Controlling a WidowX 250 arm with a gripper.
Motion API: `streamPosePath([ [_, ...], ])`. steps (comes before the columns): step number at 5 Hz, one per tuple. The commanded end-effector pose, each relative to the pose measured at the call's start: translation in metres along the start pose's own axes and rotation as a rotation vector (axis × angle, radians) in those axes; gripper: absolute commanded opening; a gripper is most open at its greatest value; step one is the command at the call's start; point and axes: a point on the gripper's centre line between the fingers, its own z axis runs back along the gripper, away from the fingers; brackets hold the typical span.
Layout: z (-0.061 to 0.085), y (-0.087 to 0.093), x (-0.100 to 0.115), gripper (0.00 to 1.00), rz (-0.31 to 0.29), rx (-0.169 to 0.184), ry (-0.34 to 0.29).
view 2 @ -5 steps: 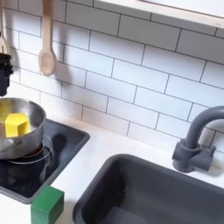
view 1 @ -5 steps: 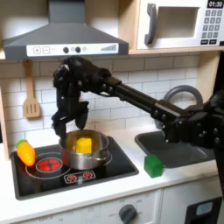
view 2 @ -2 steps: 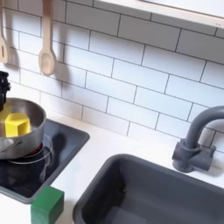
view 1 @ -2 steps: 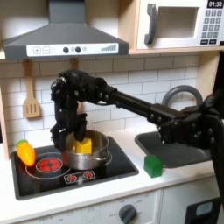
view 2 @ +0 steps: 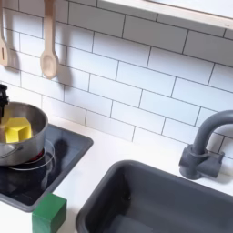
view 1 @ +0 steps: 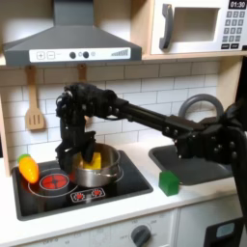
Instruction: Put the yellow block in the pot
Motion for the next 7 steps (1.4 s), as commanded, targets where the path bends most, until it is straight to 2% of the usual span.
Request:
streamPosePath([
  [1, -0.006, 0.003, -0.001, 1.0, 0.008, 0.006, 0.018],
  [4, -0.019, 0.003, -0.002, 1.0, 0.005, 0.016, 0.05],
  [7, -0.023, 0.003, -0.003, 1.0, 0.004, 0.018, 0.046],
])
